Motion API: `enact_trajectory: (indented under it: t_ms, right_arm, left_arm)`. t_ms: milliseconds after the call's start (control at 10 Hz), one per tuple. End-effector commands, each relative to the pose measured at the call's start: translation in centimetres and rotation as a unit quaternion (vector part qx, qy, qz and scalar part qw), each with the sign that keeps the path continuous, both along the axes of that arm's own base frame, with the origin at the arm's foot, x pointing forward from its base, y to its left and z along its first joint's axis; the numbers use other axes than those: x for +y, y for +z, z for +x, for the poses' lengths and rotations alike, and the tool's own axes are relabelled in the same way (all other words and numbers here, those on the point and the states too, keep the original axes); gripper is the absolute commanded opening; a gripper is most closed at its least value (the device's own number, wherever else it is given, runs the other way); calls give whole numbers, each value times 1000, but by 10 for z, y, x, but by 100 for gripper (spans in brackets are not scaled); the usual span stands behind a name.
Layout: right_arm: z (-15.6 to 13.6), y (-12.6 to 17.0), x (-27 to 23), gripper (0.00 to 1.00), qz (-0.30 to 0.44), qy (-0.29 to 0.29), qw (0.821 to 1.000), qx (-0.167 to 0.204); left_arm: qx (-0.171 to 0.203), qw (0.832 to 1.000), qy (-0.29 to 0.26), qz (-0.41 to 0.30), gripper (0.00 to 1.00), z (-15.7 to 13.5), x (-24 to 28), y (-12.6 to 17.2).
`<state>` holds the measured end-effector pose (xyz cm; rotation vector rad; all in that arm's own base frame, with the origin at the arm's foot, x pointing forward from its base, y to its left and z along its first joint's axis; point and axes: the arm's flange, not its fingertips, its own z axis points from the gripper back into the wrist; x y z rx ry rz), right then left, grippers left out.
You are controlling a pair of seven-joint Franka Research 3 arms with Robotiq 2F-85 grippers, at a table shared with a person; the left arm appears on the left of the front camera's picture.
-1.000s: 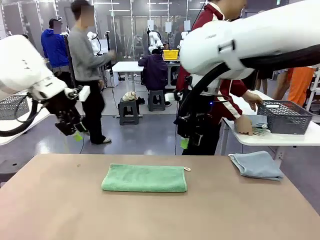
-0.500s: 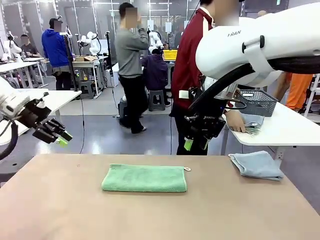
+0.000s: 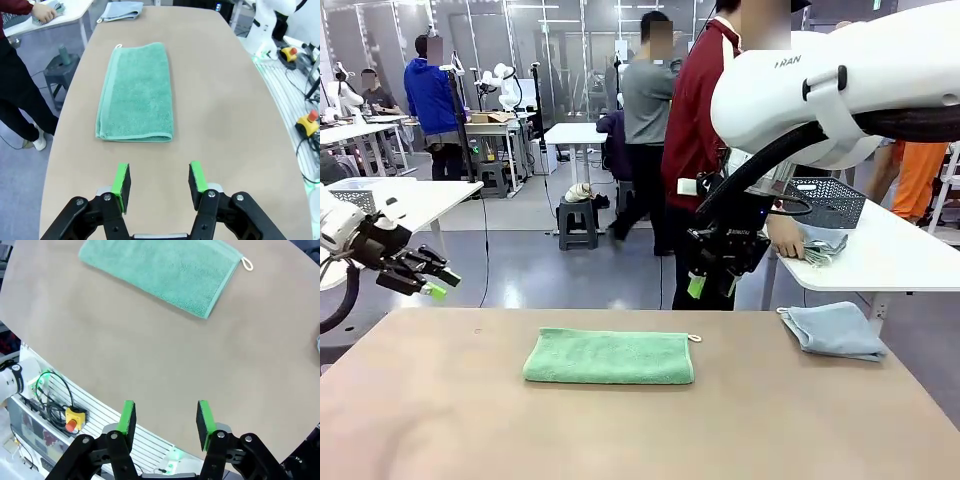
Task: Fold the towels and place them in the basket.
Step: When a person lays out a Towel with hook on the table, fold it in half twice.
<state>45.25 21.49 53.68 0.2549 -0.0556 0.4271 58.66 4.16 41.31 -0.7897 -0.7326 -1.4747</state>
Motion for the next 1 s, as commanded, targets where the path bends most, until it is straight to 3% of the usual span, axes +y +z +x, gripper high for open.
enact_trajectory:
  t_ms: [0,200,500,700,900]
  right_arm:
    - [1,-4,6,62,-5,-63,998,-11]
    - [5,-25,22,62,-11,-125,992,-20]
    - [20,-80,49,62,-45,-192,980,-28]
    - [32,-120,62,62,-71,-184,980,-5]
    - [44,-149,70,62,-87,-183,979,-25]
  left_arm:
    - [3,1000,1,3,61,-1,5,-2]
    - [3,1000,1,3,61,-1,5,-2]
    - [3,1000,1,3,61,-1,5,-2]
    - [3,1000,1,3,61,-1,5,-2]
    - [3,1000,1,3,61,-1,5,-2]
